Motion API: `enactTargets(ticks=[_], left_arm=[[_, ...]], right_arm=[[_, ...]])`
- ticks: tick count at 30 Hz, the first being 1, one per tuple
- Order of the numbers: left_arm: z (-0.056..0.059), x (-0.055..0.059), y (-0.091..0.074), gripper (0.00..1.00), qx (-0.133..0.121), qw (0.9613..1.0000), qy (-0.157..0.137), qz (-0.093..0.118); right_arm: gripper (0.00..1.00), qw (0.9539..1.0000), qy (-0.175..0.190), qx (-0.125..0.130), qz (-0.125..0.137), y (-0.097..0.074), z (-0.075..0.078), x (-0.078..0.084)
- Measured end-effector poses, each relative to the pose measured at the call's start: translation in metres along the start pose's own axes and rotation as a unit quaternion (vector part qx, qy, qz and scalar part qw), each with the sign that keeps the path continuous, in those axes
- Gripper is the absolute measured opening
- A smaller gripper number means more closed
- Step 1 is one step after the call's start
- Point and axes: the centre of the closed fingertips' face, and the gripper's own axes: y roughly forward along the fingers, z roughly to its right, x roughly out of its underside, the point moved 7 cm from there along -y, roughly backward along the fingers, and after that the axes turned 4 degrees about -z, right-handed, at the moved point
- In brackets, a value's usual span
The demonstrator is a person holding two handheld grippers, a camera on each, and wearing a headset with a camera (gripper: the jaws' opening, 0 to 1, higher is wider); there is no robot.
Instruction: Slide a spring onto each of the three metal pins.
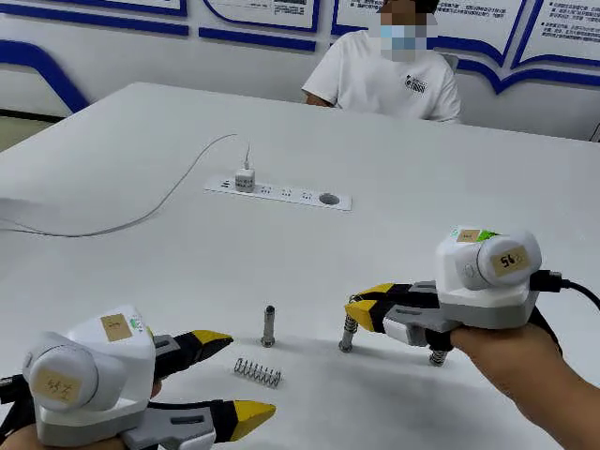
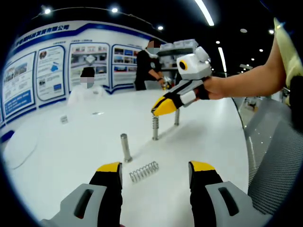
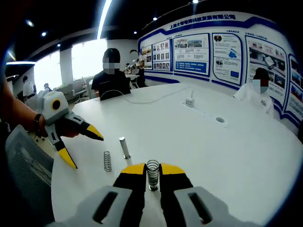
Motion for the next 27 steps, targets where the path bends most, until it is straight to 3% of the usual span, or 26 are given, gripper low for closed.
enactTargets(ticks=[27], left_arm=[[0.002, 0.002, 0.000, 0.57, 0.000, 1.0000, -0.001, -0.002]], right_arm=[[0.12, 0.9993, 0.004, -0.003, -0.038, 0.012, -0.001, 0.019]])
